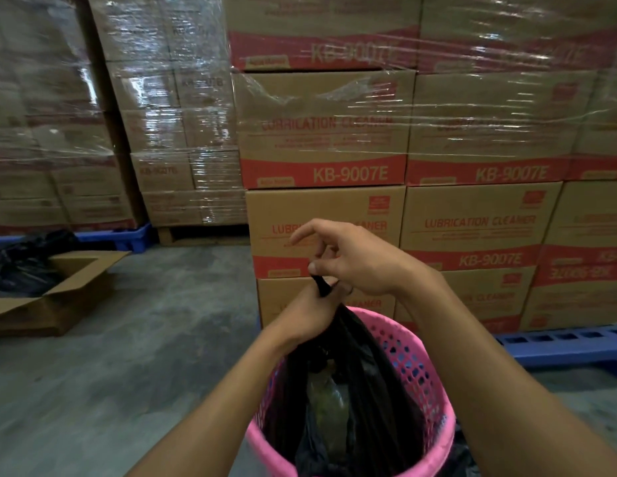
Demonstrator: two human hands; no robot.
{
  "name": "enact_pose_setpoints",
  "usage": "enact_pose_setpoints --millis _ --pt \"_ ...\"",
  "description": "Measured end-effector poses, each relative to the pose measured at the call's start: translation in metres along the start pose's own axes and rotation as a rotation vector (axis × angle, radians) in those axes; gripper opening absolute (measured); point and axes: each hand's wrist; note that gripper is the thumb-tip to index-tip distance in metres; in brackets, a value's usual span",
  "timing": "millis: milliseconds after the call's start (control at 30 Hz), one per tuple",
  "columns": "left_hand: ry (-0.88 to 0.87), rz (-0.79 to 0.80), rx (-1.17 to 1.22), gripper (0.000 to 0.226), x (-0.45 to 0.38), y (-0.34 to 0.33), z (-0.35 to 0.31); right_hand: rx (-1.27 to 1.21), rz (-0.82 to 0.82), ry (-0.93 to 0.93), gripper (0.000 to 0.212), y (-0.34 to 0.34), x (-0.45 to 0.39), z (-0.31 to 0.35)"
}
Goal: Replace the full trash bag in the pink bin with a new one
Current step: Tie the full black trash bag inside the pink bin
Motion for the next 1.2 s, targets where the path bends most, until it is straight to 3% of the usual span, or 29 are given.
enact_pose_setpoints --millis 133,233,333,400,467,567,667,767,867,933,1000,1067,1133,1200 --pt "0.223 -0.064 0.147 0.045 -0.004 0.003 0.012 -0.121 -0.191 -0.121 0.022 -0.005 -0.001 -0.026" --pt "0.268 -0.065 0.293 0.047 -0.004 0.008 0.019 -0.104 -0.036 -0.261 0.019 -0.01 0.008 -0.051" --pt "0.269 -0.051 0.251 0.068 -0.004 0.012 0.025 -0.131 0.112 -0.305 0.013 -0.017 0.017 -0.063" --pt "0.254 0.007 0.127 0.064 0.001 0.016 0.022 -0.165 0.074 -0.299 0.011 -0.018 0.016 -0.067" --pt "0.265 0.058 0.001 0.077 0.006 0.022 0.019 -0.23 0.011 -0.297 0.012 -0.015 0.014 -0.067" --pt "0.302 0.106 0.137 0.072 0.01 0.026 0.024 -0.264 0.013 -0.257 0.014 -0.007 0.011 -0.06" --pt "0.335 0.161 0.45 0.05 0.01 0.03 0.031 -0.226 0.195 -0.215 0.012 0.002 0.012 -0.049" --pt "0.271 0.268 0.475 0.032 0.01 0.036 0.04 -0.187 0.529 -0.255 0.012 0.005 0.016 -0.035" --pt "0.218 0.31 0.376 0.052 0.01 0.041 0.05 -0.096 0.599 -0.35 0.021 0.003 0.016 -0.036" --pt "0.118 0.205 0.097 0.07 0.008 0.041 0.053 -0.088 0.457 -0.373 0.021 0.002 0.015 -0.047" --pt "-0.029 -0.002 -0.341 0.088 0.006 0.036 0.052 -0.113 0.271 -0.396 0.016 -0.003 0.015 -0.061" --pt "-0.102 -0.169 -0.616 0.098 0.01 0.025 0.051 -0.132 0.144 -0.408 0.015 -0.016 0.016 -0.073" --pt "-0.154 -0.298 -0.71 0.095 0.016 0.012 0.054 -0.173 0.077 -0.423 0.023 -0.033 0.016 -0.077" --pt "-0.217 -0.438 -0.686 0.074 0.018 0.007 0.055 -0.298 0.039 -0.478 0.037 -0.049 0.017 -0.076"
Point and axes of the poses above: each hand's wrist, its own x-axis away from the middle knuckle, its own y-axis out of the back of the hand, z = x × y, and after that the axes turned 4 degrees about y, right-handed
